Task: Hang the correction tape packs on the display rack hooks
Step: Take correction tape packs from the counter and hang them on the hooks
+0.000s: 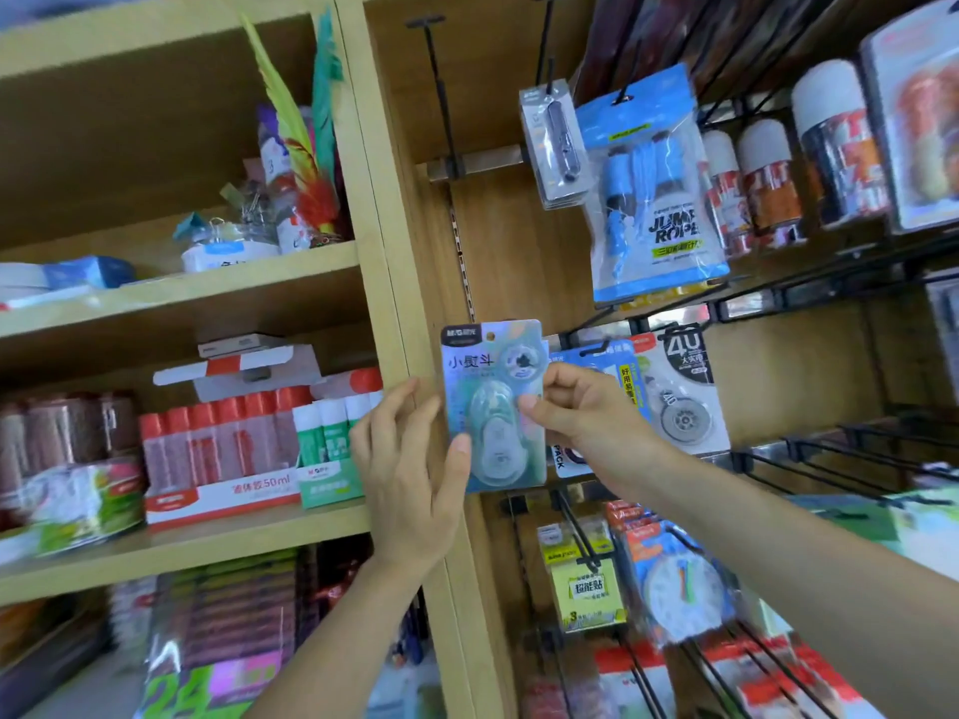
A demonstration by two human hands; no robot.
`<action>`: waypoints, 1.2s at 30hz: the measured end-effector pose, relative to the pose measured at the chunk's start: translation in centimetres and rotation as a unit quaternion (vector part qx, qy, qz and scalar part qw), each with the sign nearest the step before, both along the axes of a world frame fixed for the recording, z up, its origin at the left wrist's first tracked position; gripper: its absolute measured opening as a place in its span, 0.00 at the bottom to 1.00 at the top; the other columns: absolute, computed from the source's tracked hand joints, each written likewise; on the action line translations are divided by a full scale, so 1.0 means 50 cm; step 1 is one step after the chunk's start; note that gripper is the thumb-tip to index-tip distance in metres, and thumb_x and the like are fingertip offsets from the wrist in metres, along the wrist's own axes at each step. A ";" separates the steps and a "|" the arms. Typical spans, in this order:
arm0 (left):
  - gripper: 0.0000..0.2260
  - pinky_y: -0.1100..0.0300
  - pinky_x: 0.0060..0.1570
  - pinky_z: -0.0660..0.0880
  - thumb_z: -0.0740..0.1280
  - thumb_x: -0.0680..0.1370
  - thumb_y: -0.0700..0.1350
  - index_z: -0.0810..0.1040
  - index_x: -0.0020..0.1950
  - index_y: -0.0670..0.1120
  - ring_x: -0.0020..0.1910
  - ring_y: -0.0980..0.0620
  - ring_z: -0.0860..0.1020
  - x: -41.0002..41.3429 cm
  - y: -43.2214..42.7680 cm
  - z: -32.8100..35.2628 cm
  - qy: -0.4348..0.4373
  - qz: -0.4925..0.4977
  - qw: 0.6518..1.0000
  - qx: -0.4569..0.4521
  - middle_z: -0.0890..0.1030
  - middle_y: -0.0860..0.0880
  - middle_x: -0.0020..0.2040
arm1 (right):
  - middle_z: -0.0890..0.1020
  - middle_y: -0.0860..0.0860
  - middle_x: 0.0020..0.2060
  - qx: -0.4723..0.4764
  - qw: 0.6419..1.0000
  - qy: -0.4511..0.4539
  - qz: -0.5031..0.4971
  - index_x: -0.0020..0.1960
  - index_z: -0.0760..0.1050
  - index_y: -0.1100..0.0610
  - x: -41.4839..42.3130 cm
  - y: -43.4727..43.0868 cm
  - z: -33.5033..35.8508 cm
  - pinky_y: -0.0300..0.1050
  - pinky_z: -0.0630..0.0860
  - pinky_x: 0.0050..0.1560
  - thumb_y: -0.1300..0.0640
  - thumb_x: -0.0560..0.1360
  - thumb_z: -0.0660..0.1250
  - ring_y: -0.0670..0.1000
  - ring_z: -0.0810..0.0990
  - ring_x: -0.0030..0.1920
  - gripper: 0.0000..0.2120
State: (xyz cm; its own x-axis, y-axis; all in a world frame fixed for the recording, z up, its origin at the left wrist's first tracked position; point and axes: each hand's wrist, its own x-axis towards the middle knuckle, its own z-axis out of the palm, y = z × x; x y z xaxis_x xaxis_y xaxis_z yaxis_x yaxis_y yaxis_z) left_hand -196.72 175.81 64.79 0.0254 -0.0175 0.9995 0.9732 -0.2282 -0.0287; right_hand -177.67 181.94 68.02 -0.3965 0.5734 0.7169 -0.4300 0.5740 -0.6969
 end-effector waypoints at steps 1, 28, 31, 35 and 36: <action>0.22 0.57 0.68 0.63 0.59 0.80 0.56 0.79 0.66 0.45 0.68 0.45 0.69 -0.003 -0.004 -0.007 0.012 0.010 1.000 -0.017 0.73 0.46 0.72 | 0.85 0.53 0.42 0.002 1.000 0.004 -0.013 0.47 0.77 0.59 0.012 0.004 -0.008 0.47 0.78 0.45 0.65 0.79 0.67 0.52 0.82 0.44 0.03; 0.30 0.42 0.69 0.68 0.65 0.75 0.53 0.69 0.77 0.48 0.78 0.44 0.63 -0.039 0.005 -0.060 0.080 0.177 0.980 -0.049 0.62 0.47 0.81 | 0.85 0.44 0.34 -0.059 0.988 0.053 -0.133 0.47 0.79 0.57 -0.025 0.048 -0.045 0.32 0.76 0.36 0.64 0.79 0.67 0.41 0.83 0.37 0.04; 0.30 0.43 0.69 0.68 0.66 0.75 0.53 0.68 0.78 0.49 0.77 0.44 0.64 -0.036 0.004 -0.060 0.080 0.172 0.981 -0.044 0.63 0.47 0.80 | 0.87 0.48 0.39 -0.074 0.987 0.066 -0.127 0.48 0.80 0.56 -0.027 0.046 -0.043 0.37 0.79 0.38 0.63 0.79 0.67 0.45 0.85 0.41 0.04; 0.30 0.44 0.70 0.67 0.66 0.75 0.52 0.69 0.77 0.48 0.77 0.44 0.64 -0.035 0.003 -0.060 0.081 0.162 0.983 -0.041 0.63 0.48 0.80 | 0.87 0.48 0.40 -0.083 0.986 0.072 -0.126 0.50 0.80 0.57 -0.028 0.041 -0.042 0.38 0.79 0.35 0.63 0.79 0.67 0.46 0.86 0.40 0.04; 0.29 0.45 0.71 0.67 0.66 0.75 0.52 0.69 0.77 0.48 0.77 0.44 0.64 -0.035 0.003 -0.060 0.082 0.161 0.983 -0.040 0.63 0.48 0.80 | 0.87 0.47 0.39 -0.085 0.986 0.071 -0.127 0.50 0.80 0.57 -0.029 0.040 -0.043 0.38 0.79 0.34 0.63 0.79 0.67 0.45 0.85 0.39 0.04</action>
